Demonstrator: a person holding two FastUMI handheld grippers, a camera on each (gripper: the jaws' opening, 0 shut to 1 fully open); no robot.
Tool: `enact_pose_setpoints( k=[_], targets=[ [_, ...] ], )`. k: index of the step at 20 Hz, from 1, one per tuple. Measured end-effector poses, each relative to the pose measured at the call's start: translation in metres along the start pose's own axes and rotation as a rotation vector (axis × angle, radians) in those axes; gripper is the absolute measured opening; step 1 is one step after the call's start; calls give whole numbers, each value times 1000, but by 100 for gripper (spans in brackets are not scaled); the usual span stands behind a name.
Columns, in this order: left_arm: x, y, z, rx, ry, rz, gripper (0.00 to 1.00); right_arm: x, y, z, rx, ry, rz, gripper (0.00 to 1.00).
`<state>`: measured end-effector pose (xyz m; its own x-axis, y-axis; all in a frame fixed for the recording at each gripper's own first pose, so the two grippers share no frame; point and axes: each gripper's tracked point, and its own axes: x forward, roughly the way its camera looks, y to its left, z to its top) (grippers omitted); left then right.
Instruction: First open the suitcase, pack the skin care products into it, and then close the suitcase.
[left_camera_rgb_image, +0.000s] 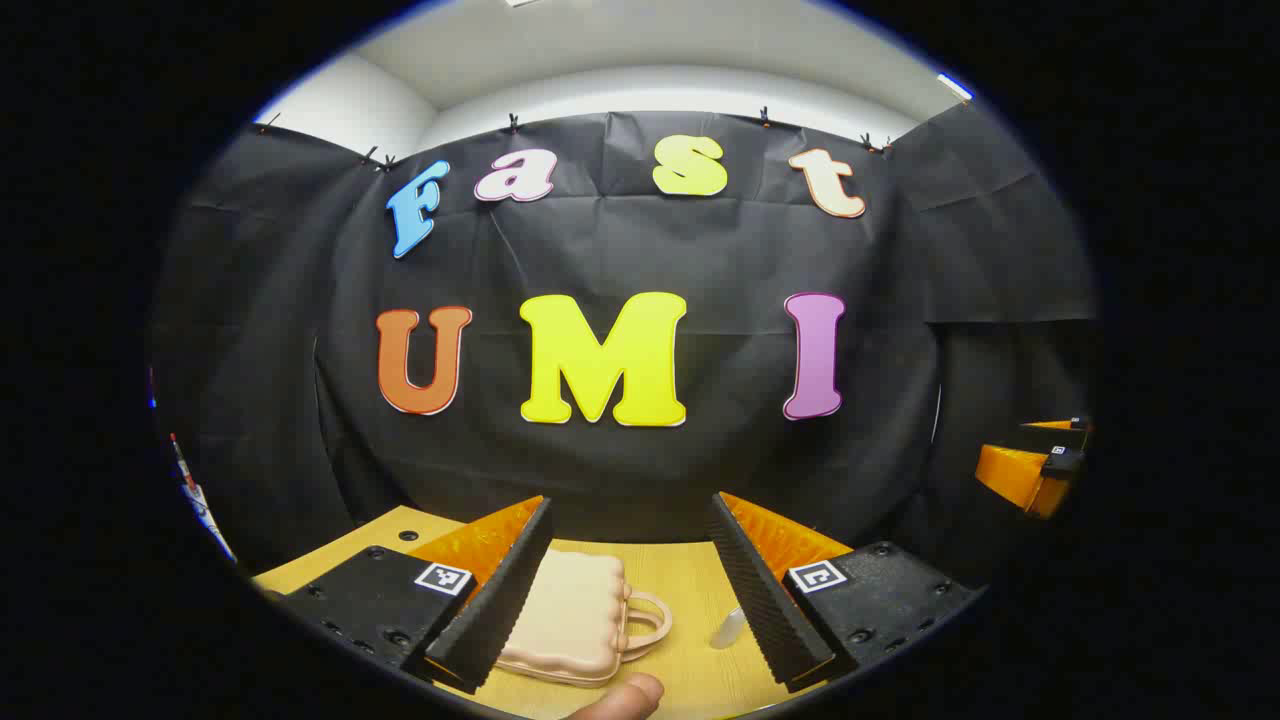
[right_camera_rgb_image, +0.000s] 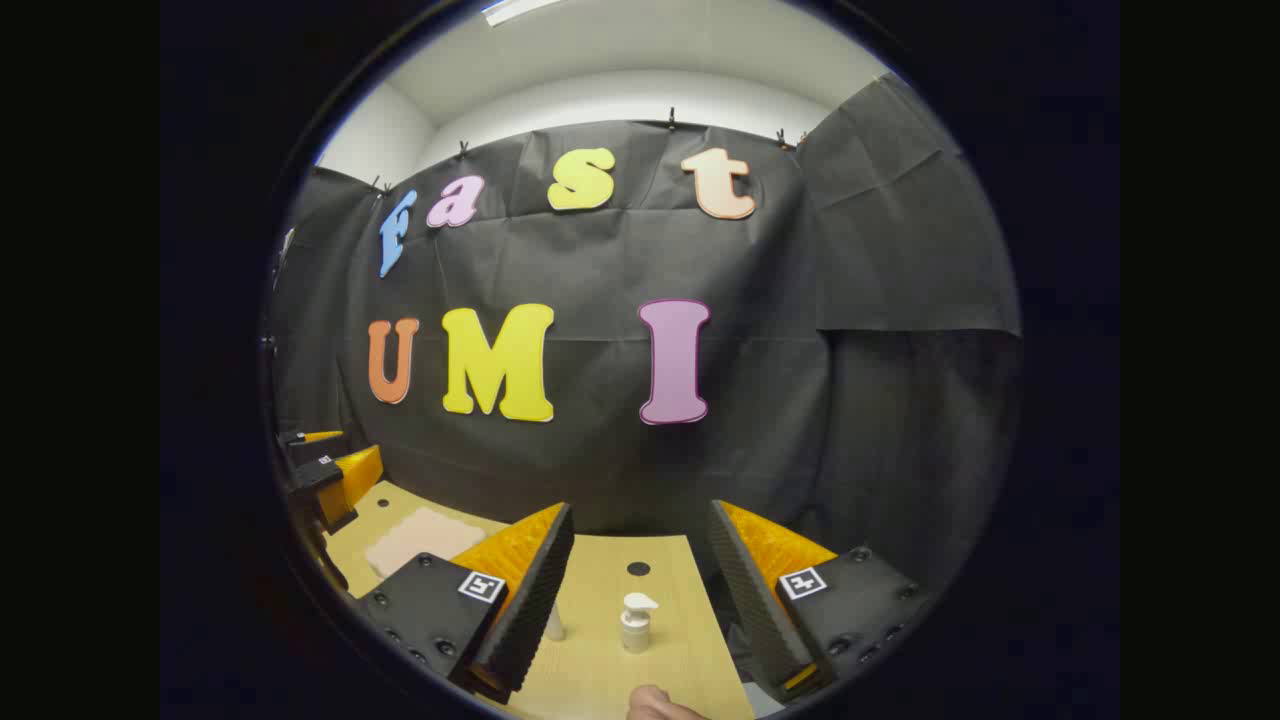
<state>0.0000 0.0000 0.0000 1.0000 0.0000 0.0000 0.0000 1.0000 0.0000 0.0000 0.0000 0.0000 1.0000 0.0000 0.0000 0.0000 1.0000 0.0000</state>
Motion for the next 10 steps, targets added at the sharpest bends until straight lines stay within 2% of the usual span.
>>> enact_pose_setpoints(
  k=[10],
  targets=[
    [5,-10,-9,17,27,-14,99,12,-4,11,-50,-42,-16,81]
  ],
)
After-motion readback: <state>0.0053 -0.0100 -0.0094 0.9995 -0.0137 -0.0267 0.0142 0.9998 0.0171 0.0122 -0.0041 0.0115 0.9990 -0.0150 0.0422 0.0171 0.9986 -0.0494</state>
